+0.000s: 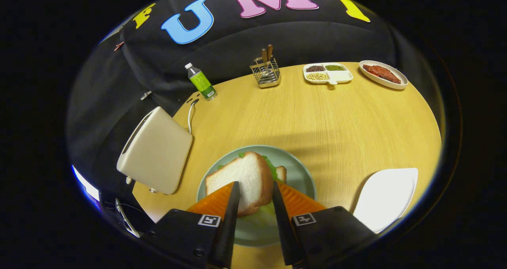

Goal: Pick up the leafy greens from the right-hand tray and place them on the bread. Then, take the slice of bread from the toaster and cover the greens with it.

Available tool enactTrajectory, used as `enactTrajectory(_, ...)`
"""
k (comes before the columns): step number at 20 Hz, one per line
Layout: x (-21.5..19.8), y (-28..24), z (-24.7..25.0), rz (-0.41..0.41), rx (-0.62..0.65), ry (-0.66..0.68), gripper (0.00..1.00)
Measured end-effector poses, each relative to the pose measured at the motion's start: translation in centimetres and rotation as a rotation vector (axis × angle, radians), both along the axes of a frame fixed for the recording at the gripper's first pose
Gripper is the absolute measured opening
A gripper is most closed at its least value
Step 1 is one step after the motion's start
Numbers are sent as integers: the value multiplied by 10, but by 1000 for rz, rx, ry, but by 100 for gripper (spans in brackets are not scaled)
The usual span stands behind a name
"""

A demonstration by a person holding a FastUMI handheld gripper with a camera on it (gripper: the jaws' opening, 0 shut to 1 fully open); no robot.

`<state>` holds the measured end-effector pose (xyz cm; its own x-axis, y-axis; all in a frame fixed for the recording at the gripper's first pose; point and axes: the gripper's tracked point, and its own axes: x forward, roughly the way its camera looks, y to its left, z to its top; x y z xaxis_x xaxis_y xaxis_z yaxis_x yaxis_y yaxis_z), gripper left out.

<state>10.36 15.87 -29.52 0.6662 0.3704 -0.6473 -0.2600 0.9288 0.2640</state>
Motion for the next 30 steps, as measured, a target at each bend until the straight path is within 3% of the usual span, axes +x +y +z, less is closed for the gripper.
enactTrajectory(2, 0, -13, 2, -1, -35, -24, 57)
enactTrajectory(4, -6, -23, 10, 13, -56, -49, 78)
enactTrajectory(5, -9, -32, 17, 20, -76, -71, 94)
enactTrajectory(6, -11, -38, 24, 30, -95, -102, 98)
enactTrajectory(11, -18, -77, 84, 42, -132, -268, 98)
enactTrajectory(15, -6, -121, 160, 29, -166, -446, 99)
enactTrajectory(22, -13, -208, 296, -152, -165, -725, 98)
enactTrajectory(30, -64, -251, 345, -322, -140, -760, 98)
